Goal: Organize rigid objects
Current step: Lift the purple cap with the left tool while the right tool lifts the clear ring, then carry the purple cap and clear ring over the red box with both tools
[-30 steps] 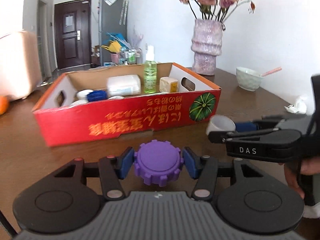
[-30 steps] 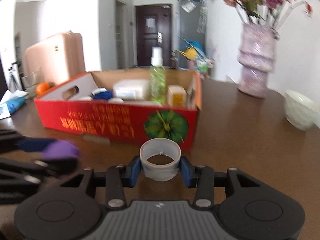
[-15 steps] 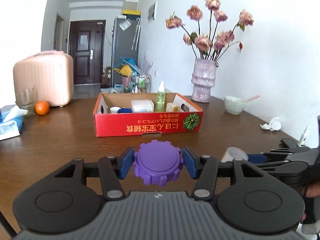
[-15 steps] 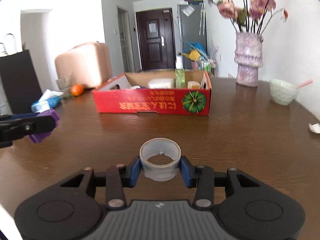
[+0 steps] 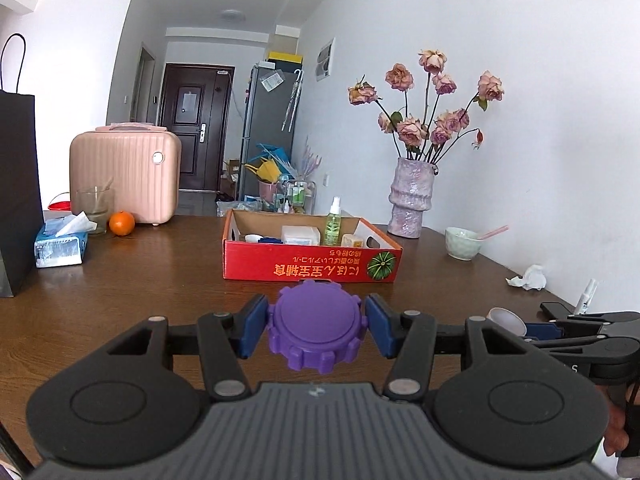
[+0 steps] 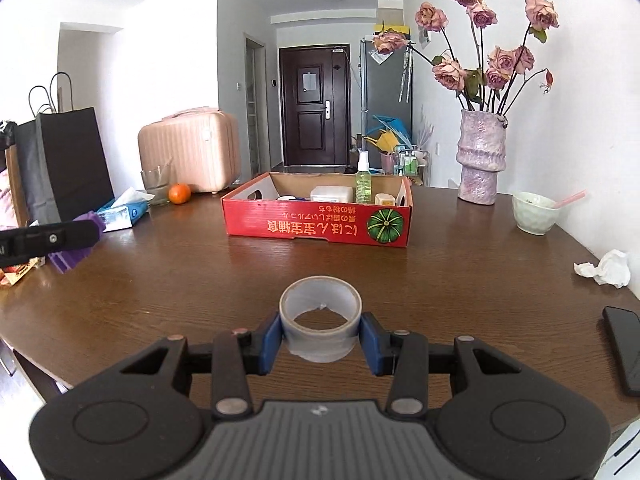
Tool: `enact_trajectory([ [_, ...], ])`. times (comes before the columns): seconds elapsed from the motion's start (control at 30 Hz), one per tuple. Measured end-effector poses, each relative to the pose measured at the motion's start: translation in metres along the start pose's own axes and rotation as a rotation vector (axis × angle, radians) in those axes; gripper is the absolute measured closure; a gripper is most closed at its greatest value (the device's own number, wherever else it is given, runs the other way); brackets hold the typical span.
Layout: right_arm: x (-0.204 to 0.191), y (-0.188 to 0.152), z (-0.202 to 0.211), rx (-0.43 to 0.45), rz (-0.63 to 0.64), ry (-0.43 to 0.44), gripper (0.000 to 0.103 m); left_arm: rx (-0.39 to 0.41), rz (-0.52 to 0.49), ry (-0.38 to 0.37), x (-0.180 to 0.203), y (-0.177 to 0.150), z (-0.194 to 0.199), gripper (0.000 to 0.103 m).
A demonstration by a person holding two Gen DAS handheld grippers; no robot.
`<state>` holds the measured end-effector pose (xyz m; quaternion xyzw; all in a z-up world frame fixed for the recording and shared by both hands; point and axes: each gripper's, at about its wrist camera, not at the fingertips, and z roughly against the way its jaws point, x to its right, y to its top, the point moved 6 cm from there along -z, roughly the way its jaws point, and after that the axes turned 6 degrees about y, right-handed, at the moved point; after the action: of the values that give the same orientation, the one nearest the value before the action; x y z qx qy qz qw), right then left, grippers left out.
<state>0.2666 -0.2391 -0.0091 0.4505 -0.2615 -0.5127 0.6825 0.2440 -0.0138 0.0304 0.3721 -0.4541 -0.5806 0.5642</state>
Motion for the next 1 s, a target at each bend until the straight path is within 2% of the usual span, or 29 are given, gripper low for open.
enact_trajectory([
  [0.2,-0.004,0.003,-0.001,0.005,-0.001,0.007,0.062,0.006,-0.010,-0.008,0.001,0.003,-0.003,0.048],
  [0.47,0.005,0.014,-0.030,-0.021,-0.007,0.005,0.062,-0.023,-0.001,-0.002,-0.007,0.002,-0.038,0.048],
  [0.67,0.018,0.040,-0.067,-0.026,0.003,0.009,0.062,-0.036,-0.036,-0.009,-0.005,0.013,-0.084,0.048],
  [0.8,0.032,0.069,-0.095,-0.015,0.018,0.015,0.062,-0.009,-0.062,-0.012,-0.004,0.038,-0.124,0.048],
  [1.0,0.058,0.123,-0.149,0.016,0.027,0.016,0.062,-0.017,-0.072,-0.101,0.006,0.083,-0.202,0.048],
])
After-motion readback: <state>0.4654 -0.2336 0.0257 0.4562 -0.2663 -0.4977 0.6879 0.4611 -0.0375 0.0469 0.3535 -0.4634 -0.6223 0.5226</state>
